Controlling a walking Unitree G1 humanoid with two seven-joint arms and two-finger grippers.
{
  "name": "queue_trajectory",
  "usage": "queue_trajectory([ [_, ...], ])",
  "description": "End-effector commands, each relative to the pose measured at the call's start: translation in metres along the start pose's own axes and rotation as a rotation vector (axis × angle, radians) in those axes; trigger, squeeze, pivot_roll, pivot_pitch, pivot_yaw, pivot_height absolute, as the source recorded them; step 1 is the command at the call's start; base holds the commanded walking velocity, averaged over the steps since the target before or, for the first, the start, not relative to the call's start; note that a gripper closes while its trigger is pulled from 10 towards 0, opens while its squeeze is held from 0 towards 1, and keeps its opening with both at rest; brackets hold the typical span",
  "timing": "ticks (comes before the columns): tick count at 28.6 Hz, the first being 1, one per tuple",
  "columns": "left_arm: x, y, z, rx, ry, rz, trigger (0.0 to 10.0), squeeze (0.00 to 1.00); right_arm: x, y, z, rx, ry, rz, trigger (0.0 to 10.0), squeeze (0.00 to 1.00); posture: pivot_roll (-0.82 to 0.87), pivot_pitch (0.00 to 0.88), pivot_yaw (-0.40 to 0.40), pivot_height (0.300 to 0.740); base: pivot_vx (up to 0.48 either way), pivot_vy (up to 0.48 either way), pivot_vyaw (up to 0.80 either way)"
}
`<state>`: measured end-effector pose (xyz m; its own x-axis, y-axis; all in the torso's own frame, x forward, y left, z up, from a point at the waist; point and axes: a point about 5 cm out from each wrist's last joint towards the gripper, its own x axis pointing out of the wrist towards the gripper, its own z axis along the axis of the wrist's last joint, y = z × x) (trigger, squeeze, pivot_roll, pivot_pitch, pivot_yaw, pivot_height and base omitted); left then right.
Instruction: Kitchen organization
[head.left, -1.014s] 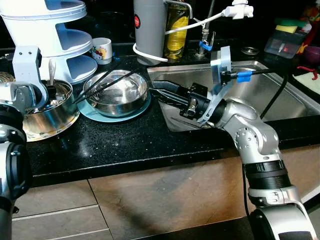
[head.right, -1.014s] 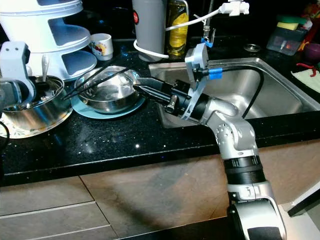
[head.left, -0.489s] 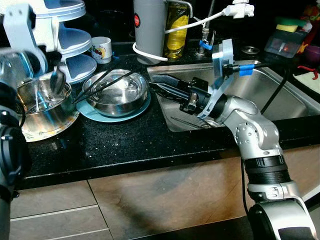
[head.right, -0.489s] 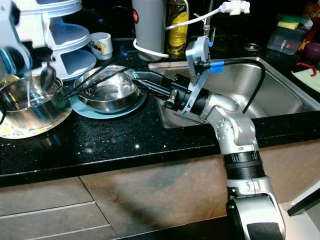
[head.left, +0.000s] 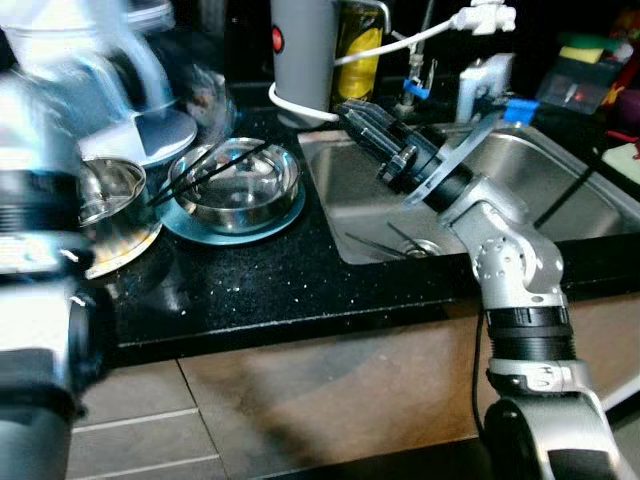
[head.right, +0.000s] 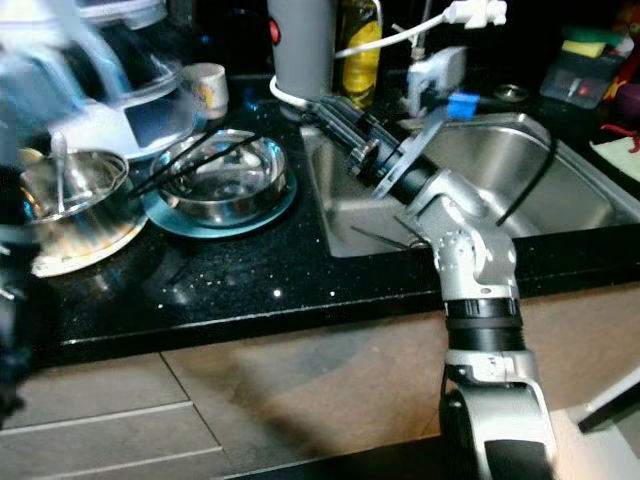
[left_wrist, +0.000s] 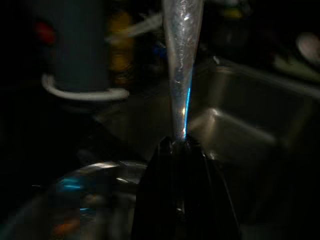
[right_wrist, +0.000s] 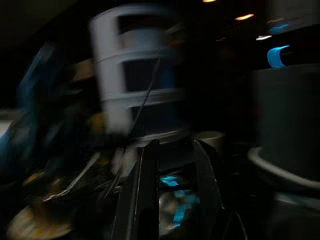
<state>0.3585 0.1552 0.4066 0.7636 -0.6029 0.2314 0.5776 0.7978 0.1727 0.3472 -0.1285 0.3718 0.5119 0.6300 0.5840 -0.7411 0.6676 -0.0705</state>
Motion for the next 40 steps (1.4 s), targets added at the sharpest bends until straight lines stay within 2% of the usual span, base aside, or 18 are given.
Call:
queue_trajectory([
  [1, -0.002, -0.009, 0.019, 0.083, -0.084, -0.029, 0.0, 0.0, -0.003, 0.0, 0.002, -0.011, -0.019, -0.024, 10.0, 0.0, 0.03, 0.214, 0.016, 0.74, 0.0, 0.0, 0.0],
  [2, -0.003, -0.015, 0.014, 0.021, -0.073, -0.057, 0.0, 0.0, -0.006, -0.001, 0.003, -0.003, -0.025, -0.043, 10.0, 0.0, 0.03, 0.213, 0.016, 0.74, 0.0, 0.0, 0.0],
  [6, -0.008, -0.023, 0.009, -0.027, -0.109, -0.069, 0.0, 0.0, -0.008, 0.0, 0.002, 0.005, -0.036, -0.07, 10.0, 0.0, 0.03, 0.213, 0.016, 0.74, 0.0, 0.0, 0.0],
  [8, -0.013, -0.029, 0.009, -0.041, -0.127, -0.112, 0.0, 0.0, -0.009, 0.002, 0.0, 0.015, -0.038, -0.09, 10.0, 0.0, 0.03, 0.206, 0.009, 0.74, 0.0, 0.0, 0.0],
  [10, -0.02, -0.04, 0.002, -0.103, -0.131, -0.186, 0.0, 0.0, -0.01, 0.005, -0.006, 0.033, -0.028, -0.122, 10.0, 0.0, 0.03, 0.201, 0.007, 0.74, 0.0, 0.0, 0.0],
  [11, -0.02, -0.04, 0.002, -0.103, -0.131, -0.186, 0.0, 0.0, -0.01, 0.005, -0.006, 0.033, -0.028, -0.122, 10.0, 0.0, 0.03, 0.201, 0.007, 0.74, 0.0, 0.0, 0.0],
  [12, -0.024, -0.048, -0.012, -0.113, -0.072, -0.234, 0.0, 0.0, -0.01, 0.009, -0.01, 0.061, -0.022, -0.131, 10.0, 0.0, 0.03, 0.201, 0.007, 0.74, 0.0, 0.0, 0.0],
  [13, -0.026, -0.054, -0.027, -0.087, -0.016, -0.252, 0.0, 0.0, -0.009, 0.015, -0.013, 0.097, -0.028, -0.124, 10.0, 0.19, 0.03, 0.2, 0.008, 0.74, 0.0, 0.0, 0.0],
  [14, -0.027, -0.055, -0.03, -0.079, -0.007, -0.253, 0.0, 0.0, -0.009, 0.016, -0.013, 0.104, -0.03, -0.122, 10.0, 0.19, 0.03, 0.2, 0.008, 0.74, 0.0, 0.0, 0.0],
  [15, -0.027, -0.056, -0.035, -0.064, 0.011, -0.248, 0.0, 0.0, -0.008, 0.018, -0.013, 0.117, -0.031, -0.119, 10.0, 1.0, 0.03, 0.2, 0.008, 0.74, 0.0, 0.0, 0.0],
  [26, -0.025, -0.061, -0.048, 0.003, 0.09, -0.192, 0.0, 0.0, 0.001, 0.03, -0.015, 0.137, -0.008, -0.094, 10.0, 1.0, 0.03, 0.202, 0.009, 0.74, 0.0, 0.0, 0.0],
  [27, -0.025, -0.061, -0.049, 0.006, 0.094, -0.174, 0.0, 0.0, 0.002, 0.032, -0.017, 0.109, 0.017, -0.097, 10.0, 0.42, 0.03, 0.202, 0.009, 0.74, 0.0, 0.0, 0.0],
  [29, -0.025, -0.061, -0.05, 0.005, 0.096, -0.164, 0.0, 0.0, 0.002, 0.032, -0.018, 0.087, 0.035, -0.101, 10.0, 0.42, 0.03, 0.204, 0.006, 0.74, 0.0, 0.0, 0.0],
  [30, -0.025, -0.062, -0.051, 0.007, 0.097, -0.162, 0.0, 0.0, 0.002, 0.031, -0.021, 0.057, 0.064, -0.114, 10.0, 0.0, 0.03, 0.204, 0.006, 0.74, 0.0, 0.0, 0.0],
  [36, -0.025, -0.065, -0.055, 0.03, 0.103, -0.17, 0.0, 0.0, 0.004, 0.031, -0.026, 0.075, 0.088, -0.139, 10.0, 0.0, 0.03, 0.208, -0.001, 0.74, 0.0, 0.0, 0.0],
  [37, -0.025, -0.063, -0.056, 0.028, 0.103, -0.152, 0.0, 0.0, 0.005, 0.032, -0.025, 0.126, 0.07, -0.134, 10.0, 0.0, 0.03, 0.208, -0.002, 0.74, 0.0, 0.0, 0.0],
  [38, -0.025, -0.063, -0.056, 0.028, 0.103, -0.152, 0.0, 0.0, 0.005, 0.032, -0.025, 0.126, 0.07, -0.134, 10.0, 0.0, 0.03, 0.208, -0.002, 0.74, 0.0, 0.0, 0.0],
  [40, -0.024, -0.055, -0.056, 0.008, 0.088, -0.085, 0.0, 0.0, 0.006, 0.033, -0.014, 0.258, -0.011, -0.126, 10.0, 0.0, 0.03, 0.209, -0.004, 0.74, 0.0, 0.0, 0.0],
])
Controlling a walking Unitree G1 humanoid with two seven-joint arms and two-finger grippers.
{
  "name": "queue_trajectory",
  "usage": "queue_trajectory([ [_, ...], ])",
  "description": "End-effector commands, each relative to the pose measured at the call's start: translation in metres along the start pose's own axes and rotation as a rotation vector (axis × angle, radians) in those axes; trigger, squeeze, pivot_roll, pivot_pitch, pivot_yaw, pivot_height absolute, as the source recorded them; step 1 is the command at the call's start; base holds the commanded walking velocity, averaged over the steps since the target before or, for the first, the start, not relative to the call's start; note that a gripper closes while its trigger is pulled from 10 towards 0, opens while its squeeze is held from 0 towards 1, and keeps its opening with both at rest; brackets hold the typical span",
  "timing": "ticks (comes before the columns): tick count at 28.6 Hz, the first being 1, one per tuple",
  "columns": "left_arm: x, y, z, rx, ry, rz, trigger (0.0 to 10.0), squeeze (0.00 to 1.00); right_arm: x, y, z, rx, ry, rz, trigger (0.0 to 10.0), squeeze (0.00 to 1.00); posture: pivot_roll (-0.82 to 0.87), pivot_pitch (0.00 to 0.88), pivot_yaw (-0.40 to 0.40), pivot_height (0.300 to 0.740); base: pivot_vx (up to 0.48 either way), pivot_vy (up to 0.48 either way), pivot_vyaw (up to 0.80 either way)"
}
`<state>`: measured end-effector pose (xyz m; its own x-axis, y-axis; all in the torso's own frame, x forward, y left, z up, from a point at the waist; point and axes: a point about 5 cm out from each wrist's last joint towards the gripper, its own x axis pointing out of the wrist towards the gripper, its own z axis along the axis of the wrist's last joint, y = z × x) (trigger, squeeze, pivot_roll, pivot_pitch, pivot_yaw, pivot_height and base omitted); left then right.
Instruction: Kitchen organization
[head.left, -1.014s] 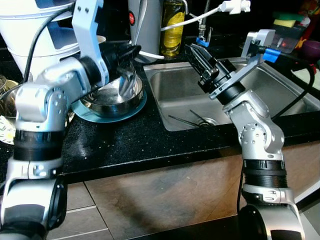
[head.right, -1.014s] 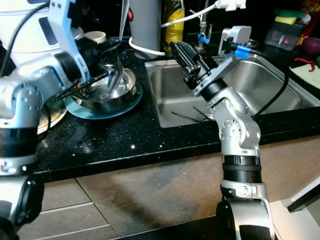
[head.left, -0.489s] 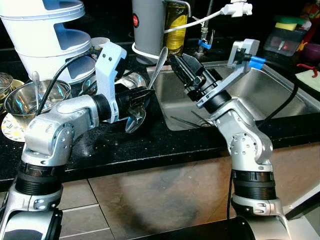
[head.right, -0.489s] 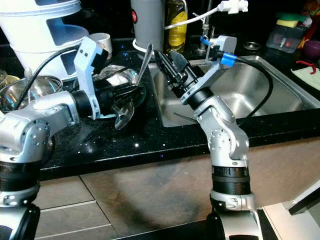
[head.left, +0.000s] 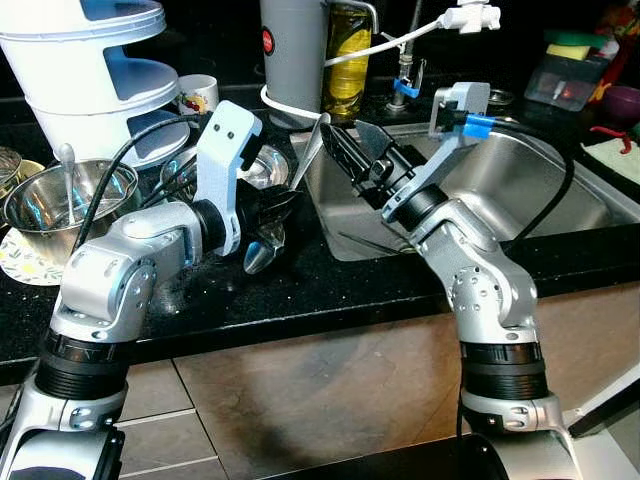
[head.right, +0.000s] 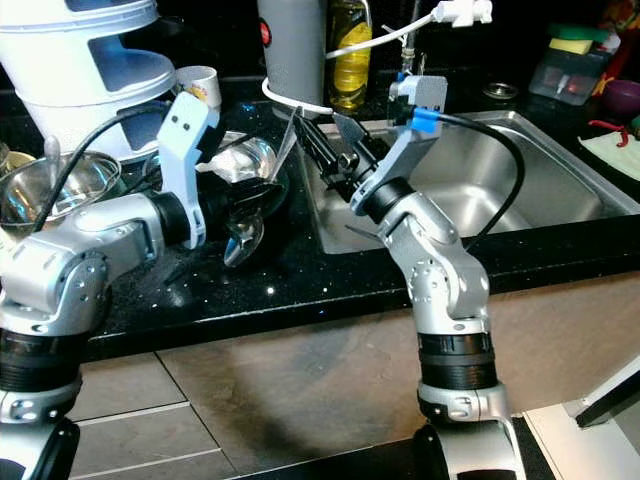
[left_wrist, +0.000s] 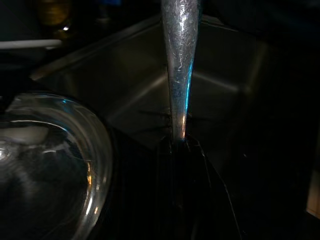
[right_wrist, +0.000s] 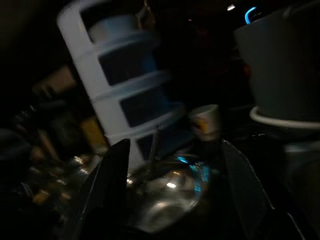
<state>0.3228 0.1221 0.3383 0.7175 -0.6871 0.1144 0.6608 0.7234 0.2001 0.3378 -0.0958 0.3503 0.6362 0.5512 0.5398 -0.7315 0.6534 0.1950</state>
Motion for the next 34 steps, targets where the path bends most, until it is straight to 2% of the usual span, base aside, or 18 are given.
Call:
queue_trajectory([
  [1, -0.002, 0.003, -0.001, -0.001, -0.01, 0.03, 0.0, 0.0, 0.002, 0.005, 0.011, 0.039, -0.048, 0.029, 10.0, 0.0, 0.03, 0.209, -0.004, 0.74, 0.0, 0.0, 0.0],
  [4, -0.002, 0.008, 0.001, -0.011, -0.026, 0.071, 0.0, 0.0, 0.002, 0.005, 0.019, 0.097, -0.099, 0.024, 10.0, 0.0, 0.03, 0.209, -0.004, 0.74, 0.0, 0.0, 0.0],
  [6, -0.002, 0.007, 0.002, -0.01, -0.03, 0.062, 0.0, 0.0, 0.002, 0.006, 0.019, 0.091, -0.092, 0.025, 10.0, 0.0, 0.03, 0.209, -0.004, 0.74, 0.0, 0.0, 0.0],
  [8, -0.001, 0.005, 0.001, -0.01, -0.028, 0.048, 0.0, 0.0, 0.002, 0.007, 0.016, 0.076, -0.067, 0.037, 10.0, 0.0, 0.03, 0.208, 0.0, 0.74, 0.0, 0.0, 0.0],
  [12, 0.002, -0.001, -0.001, -0.007, -0.025, 0.019, 0.0, 0.0, -0.001, 0.015, -0.003, 0.022, 0.053, 0.086, 10.0, 0.0, 0.03, 0.208, 0.0, 0.74, 0.0, 0.0, 0.0],
  [16, 0.004, -0.007, -0.002, -0.014, -0.036, -0.002, 0.0, 0.0, -0.002, 0.016, -0.016, 0.01, 0.133, 0.066, 10.0, 0.0, 0.03, 0.205, 0.002, 0.74, 0.0, 0.0, 0.0],
  [22, 0.007, -0.016, -0.004, -0.022, -0.043, -0.029, 0.0, 0.0, -0.002, 0.015, -0.022, 0.007, 0.172, 0.051, 10.0, 0.0, 0.03, 0.205, 0.0, 0.74, 0.0, 0.0, 0.0],
  [34, 0.006, -0.018, -0.002, -0.019, -0.055, -0.032, 0.0, 0.0, -0.004, 0.006, -0.024, -0.025, 0.19, -0.021, 10.0, 0.0, 0.03, 0.204, -0.001, 0.74, 0.0, 0.0, 0.0],
])
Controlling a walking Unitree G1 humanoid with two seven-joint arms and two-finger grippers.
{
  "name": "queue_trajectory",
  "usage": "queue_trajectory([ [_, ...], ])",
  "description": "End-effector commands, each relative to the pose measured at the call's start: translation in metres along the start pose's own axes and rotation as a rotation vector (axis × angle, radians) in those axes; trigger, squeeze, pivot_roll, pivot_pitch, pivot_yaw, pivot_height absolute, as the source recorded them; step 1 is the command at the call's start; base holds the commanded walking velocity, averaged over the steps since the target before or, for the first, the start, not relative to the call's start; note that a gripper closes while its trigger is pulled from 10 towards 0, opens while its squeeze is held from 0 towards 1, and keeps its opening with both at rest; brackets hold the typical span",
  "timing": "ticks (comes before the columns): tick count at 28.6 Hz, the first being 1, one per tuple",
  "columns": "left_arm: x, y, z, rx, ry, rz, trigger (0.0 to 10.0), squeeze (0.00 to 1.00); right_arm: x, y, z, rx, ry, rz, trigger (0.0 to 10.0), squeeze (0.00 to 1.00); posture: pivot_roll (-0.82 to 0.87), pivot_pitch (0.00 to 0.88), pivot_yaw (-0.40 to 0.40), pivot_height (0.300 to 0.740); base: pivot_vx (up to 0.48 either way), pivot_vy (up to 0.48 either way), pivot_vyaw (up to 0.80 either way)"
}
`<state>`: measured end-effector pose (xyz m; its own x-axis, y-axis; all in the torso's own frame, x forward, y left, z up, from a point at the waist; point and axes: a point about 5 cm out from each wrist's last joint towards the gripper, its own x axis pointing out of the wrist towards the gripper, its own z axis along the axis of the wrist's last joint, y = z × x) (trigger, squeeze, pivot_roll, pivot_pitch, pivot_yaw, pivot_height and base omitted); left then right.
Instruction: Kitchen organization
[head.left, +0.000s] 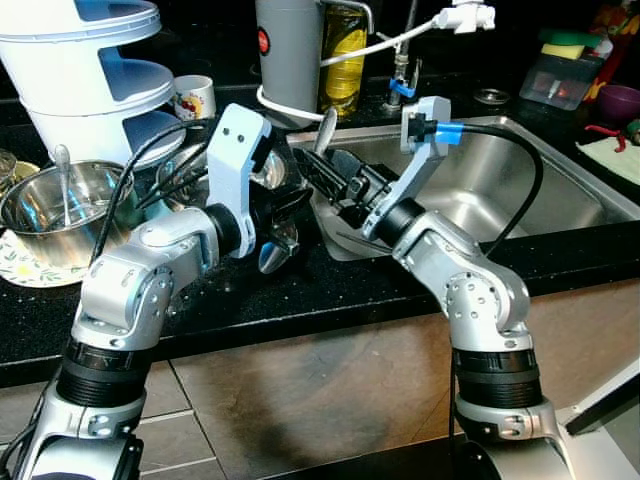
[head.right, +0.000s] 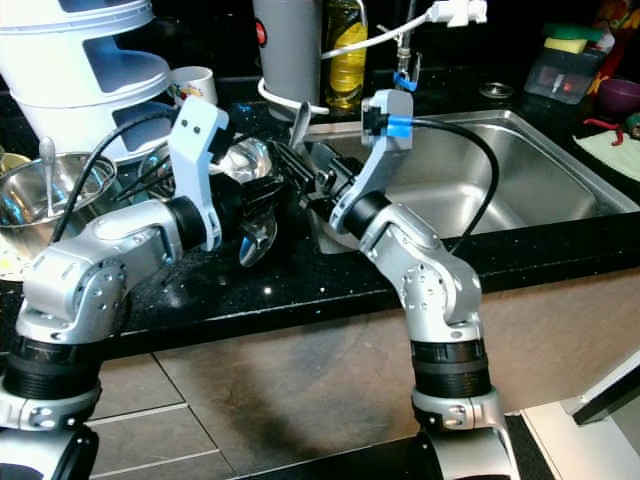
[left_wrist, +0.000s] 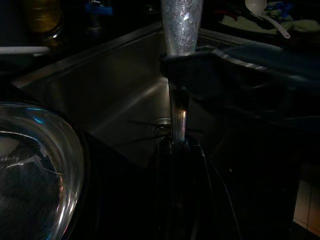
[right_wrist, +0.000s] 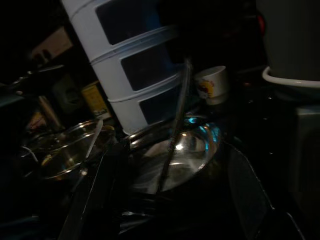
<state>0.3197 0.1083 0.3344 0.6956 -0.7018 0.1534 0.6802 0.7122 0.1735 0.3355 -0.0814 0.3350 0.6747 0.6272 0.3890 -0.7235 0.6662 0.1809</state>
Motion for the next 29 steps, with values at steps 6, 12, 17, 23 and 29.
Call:
queue_trajectory([
  [6, -0.003, -0.001, 0.001, 0.005, -0.021, -0.009, 0.0, 0.0, -0.002, -0.012, -0.002, -0.057, 0.008, -0.085, 10.0, 0.0, 0.03, 0.203, 0.002, 0.74, 0.0, 0.0, 0.0],
  [12, -0.002, -0.014, 0.001, -0.014, -0.045, -0.091, 0.0, 0.0, 0.0, -0.006, -0.006, -0.019, 0.013, -0.051, 10.0, 0.0, 0.03, 0.203, 0.002, 0.74, 0.0, 0.0, 0.0],
  [17, -0.002, -0.017, -0.001, -0.025, -0.043, -0.122, 0.0, 0.0, 0.003, -0.002, -0.006, -0.005, -0.001, -0.037, 3.1, 0.0, 0.02, 0.193, 0.002, 0.74, 0.0, 0.0, 0.0],
  [23, -0.003, -0.016, -0.002, -0.021, -0.039, -0.119, 0.0, 0.0, 0.003, -0.002, -0.004, -0.001, -0.016, -0.033, 0.0, 0.0, 0.02, 0.178, 0.006, 0.74, 0.0, 0.0, 0.0],
  [29, -0.003, -0.012, -0.003, -0.019, -0.036, -0.093, 0.0, 0.0, 0.002, -0.003, -0.001, 0.002, -0.038, -0.039, 0.0, 0.0, 0.02, 0.169, 0.01, 0.74, 0.0, 0.0, 0.0],
])
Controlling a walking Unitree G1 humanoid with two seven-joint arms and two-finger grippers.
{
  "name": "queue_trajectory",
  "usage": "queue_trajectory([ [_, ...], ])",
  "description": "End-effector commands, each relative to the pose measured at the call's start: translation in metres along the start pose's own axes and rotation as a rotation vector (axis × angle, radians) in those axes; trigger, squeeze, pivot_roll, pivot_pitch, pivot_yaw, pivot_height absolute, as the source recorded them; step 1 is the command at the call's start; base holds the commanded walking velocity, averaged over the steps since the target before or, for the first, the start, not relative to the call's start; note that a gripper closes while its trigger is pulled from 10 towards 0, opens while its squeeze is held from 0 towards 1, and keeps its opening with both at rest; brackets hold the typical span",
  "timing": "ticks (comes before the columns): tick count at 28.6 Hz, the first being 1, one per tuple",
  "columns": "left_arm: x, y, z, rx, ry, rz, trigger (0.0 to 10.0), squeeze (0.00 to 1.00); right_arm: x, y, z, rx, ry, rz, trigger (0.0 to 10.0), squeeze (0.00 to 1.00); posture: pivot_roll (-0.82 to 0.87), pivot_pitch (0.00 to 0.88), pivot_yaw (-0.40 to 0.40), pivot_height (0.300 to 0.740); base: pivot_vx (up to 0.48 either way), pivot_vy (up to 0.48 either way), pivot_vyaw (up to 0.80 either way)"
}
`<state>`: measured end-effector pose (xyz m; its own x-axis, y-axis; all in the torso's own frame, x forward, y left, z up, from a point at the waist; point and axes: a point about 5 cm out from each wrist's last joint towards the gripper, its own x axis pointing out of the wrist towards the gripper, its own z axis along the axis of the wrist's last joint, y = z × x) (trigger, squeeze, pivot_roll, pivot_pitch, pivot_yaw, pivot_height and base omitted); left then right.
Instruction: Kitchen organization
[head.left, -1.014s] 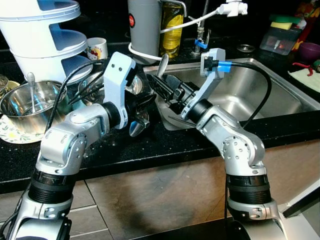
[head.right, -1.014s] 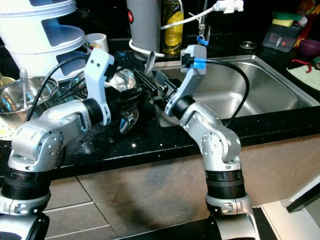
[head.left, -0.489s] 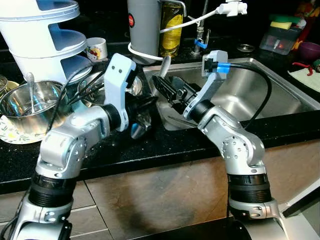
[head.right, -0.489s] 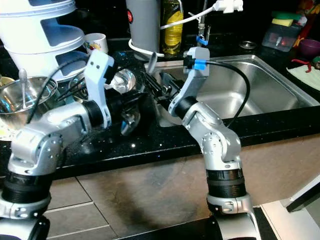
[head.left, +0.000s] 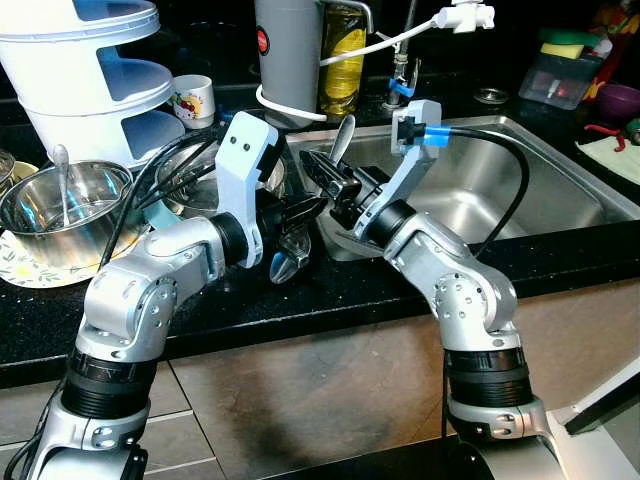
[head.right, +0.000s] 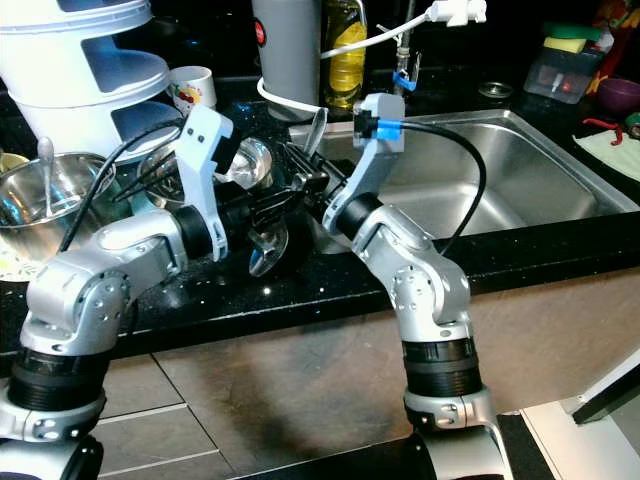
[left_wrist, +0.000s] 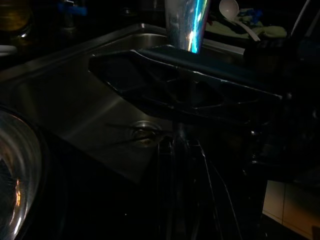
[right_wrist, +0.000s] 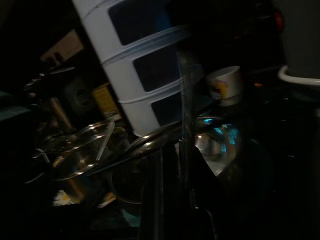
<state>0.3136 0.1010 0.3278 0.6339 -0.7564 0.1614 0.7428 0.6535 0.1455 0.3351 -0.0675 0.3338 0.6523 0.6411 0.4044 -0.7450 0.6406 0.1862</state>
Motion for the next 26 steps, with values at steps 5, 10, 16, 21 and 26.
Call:
queue_trajectory([
  [5, -0.003, 0.0, 0.001, 0.027, -0.011, 0.001, 0.0, 0.0, -0.007, -0.013, 0.008, -0.014, -0.04, -0.073, 0.0, 0.0, 0.02, 0.165, 0.011, 0.74, 0.0, 0.0, 0.0],
  [10, -0.002, 0.003, 0.0, 0.024, -0.006, 0.026, 0.0, 0.0, -0.007, -0.013, 0.009, -0.011, -0.051, -0.073, 0.0, 0.0, 0.02, 0.162, 0.011, 0.74, 0.0, 0.0, 0.0],
  [16, -0.002, 0.01, -0.001, 0.002, 0.002, 0.072, 10.0, 1.0, -0.006, -0.016, 0.014, -0.006, -0.081, -0.091, 0.0, 0.0, 0.02, 0.165, 0.01, 0.74, 0.0, 0.0, 0.0],
  [21, -0.004, 0.015, -0.001, 0.009, 0.006, 0.112, 10.0, 1.0, -0.007, -0.025, 0.022, -0.022, -0.097, -0.114, 0.0, 0.0, 0.02, 0.169, 0.009, 0.74, 0.0, 0.0, 0.0],
  [26, -0.005, 0.017, -0.001, 0.009, 0.003, 0.136, 10.0, 1.0, -0.006, -0.033, 0.031, -0.048, -0.109, -0.13, 0.0, 0.0, 0.02, 0.177, 0.003, 0.74, 0.0, 0.0, 0.0],
])
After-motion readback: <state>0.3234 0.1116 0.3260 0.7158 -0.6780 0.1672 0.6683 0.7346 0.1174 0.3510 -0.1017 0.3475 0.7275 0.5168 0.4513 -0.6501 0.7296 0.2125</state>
